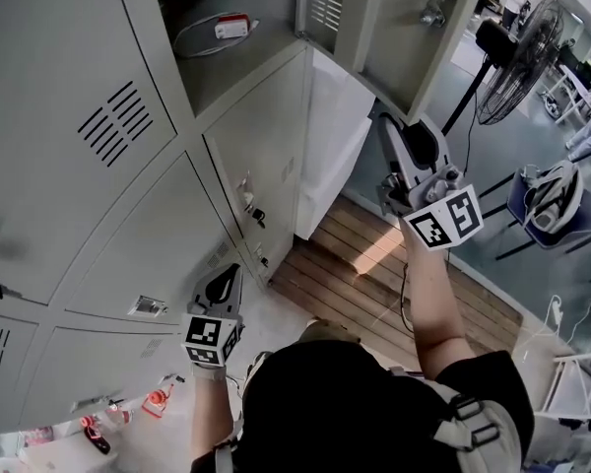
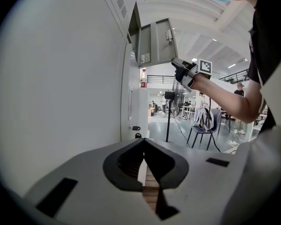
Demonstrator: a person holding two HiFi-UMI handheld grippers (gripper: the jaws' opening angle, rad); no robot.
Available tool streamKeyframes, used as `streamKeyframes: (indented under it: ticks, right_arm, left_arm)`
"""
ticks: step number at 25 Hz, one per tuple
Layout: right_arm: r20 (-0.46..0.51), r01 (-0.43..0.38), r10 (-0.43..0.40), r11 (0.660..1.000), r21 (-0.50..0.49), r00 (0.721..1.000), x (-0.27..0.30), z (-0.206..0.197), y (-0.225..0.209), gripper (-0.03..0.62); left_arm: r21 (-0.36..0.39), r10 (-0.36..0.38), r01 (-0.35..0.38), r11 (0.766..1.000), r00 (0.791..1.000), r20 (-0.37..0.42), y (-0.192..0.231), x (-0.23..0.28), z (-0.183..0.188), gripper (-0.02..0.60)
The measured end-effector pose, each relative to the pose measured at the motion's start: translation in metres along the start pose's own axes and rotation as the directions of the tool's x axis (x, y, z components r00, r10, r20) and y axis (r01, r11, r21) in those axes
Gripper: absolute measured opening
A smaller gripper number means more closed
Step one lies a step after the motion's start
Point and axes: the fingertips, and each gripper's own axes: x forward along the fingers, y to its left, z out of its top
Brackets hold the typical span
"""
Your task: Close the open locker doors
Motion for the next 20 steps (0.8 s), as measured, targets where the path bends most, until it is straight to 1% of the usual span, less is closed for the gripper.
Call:
streamKeyframes:
  ticks: [5,12,20]
  right_arm:
    - [0.001,-0.020,0.020,1.000,-0.016,1.000,0.010,0.001,0.021,0.137]
    - [0.005,-0.072,0.073,0.996,-0.052,0.997,0.029,-0.003,0.055,0.144]
    - [0.000,-0.157,0.158,0.984,-0.078,0.987,0.053,-0.012,0.094,0.161]
  left_arm:
    - [-0.010,0.018,-0.018,1.000,1.000,0.005,0.010,-0.013,-0.005,0.009]
    - [-0.026,0.059,-0.059,0.998,0.998,0.001,0.026,-0.030,-0.015,0.008]
    - [-0.047,0.120,-0.120,0.992,0.993,0.000,0.042,-0.048,-0.018,0.009]
